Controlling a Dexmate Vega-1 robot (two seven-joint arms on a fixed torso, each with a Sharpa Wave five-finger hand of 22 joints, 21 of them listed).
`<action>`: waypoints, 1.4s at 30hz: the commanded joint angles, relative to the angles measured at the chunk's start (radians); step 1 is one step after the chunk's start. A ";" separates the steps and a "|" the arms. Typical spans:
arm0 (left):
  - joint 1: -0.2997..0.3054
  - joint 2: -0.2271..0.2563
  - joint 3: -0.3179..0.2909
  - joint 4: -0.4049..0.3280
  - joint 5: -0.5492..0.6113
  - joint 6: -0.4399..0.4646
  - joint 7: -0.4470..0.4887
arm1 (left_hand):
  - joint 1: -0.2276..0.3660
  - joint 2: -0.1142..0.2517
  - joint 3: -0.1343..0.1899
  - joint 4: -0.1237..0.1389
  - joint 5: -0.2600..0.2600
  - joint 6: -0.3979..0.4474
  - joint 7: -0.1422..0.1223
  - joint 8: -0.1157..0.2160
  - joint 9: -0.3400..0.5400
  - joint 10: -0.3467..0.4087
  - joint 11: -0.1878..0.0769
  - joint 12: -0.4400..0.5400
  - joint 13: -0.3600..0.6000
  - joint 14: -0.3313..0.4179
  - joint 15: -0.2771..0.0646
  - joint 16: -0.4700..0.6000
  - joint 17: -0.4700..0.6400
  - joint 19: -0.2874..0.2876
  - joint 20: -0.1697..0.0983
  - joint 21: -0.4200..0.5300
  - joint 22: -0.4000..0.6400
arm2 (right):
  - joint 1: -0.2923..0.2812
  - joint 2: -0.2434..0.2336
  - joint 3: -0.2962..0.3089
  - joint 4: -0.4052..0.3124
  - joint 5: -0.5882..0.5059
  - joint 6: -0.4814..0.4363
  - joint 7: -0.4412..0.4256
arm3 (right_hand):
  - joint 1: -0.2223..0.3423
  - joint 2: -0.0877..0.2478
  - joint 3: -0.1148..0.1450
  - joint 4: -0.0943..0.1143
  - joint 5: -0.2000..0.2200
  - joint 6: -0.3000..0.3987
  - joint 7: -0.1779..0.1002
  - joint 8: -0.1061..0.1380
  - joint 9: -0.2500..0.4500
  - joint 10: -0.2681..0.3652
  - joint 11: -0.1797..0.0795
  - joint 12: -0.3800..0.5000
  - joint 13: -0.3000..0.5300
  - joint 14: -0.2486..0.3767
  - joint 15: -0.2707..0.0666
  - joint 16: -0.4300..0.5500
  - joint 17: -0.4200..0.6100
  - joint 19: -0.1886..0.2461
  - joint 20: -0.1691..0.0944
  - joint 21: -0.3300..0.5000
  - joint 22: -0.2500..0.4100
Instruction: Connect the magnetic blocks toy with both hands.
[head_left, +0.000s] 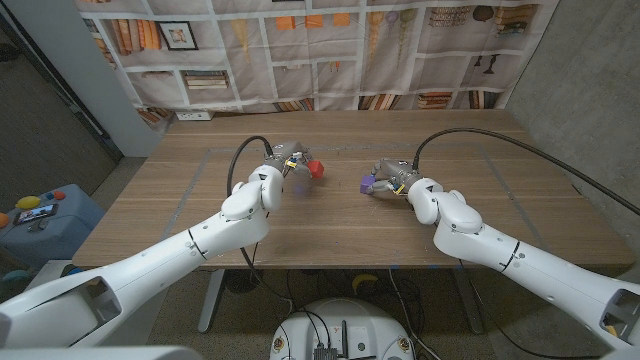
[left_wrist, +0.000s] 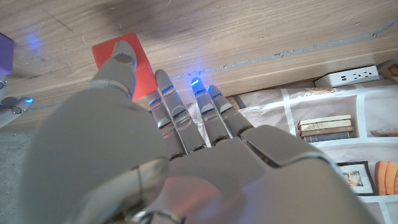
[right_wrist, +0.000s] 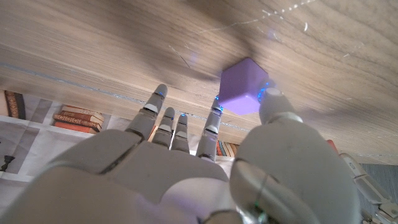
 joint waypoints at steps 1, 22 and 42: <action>-0.003 -0.009 0.004 0.010 -0.004 -0.003 0.005 | 0.001 0.030 -0.003 0.000 0.005 0.096 -0.018 0.009 0.020 0.009 0.000 -0.003 0.006 -0.005 -0.166 -0.001 0.004 -0.004 -0.004 0.001 0.004 | -0.011 0.017 -0.006 0.024 0.017 -0.007 -0.092 | 0.033 0.001 0.009 0.002 -0.002 0.039 0.000 0.021 -0.001 0.021 -0.006 0.009 0.002 0.020 -0.007 0.014 0.004 0.022 -0.006 0.007 0.005; -0.002 -0.006 0.001 0.007 -0.030 0.001 0.003 | -0.027 0.037 -0.029 0.006 0.005 0.107 -0.026 0.011 0.026 -0.063 0.004 -0.038 0.019 -0.060 -0.146 -0.029 0.003 -0.047 0.022 -0.010 0.004 | -0.017 0.033 -0.006 0.044 0.040 0.005 -0.177 | 0.103 0.020 0.003 0.008 -0.009 0.198 -0.061 0.095 -0.010 0.081 -0.037 0.011 -0.004 0.063 -0.035 0.037 0.014 0.064 -0.028 0.002 0.005; -0.015 -0.012 -0.004 0.027 -0.074 -0.007 0.011 | -0.058 0.040 -0.049 0.004 0.008 0.088 -0.033 0.007 0.024 -0.293 0.021 -0.106 0.047 -0.139 -0.107 -0.072 -0.002 -0.107 0.061 -0.014 0.003 | -0.035 0.024 0.025 -0.010 0.068 -0.024 -0.208 | 0.116 0.026 -0.009 0.013 -0.011 0.250 -0.069 0.125 -0.003 0.104 -0.053 0.010 -0.007 0.076 -0.041 0.045 0.019 0.070 -0.026 -0.002 0.005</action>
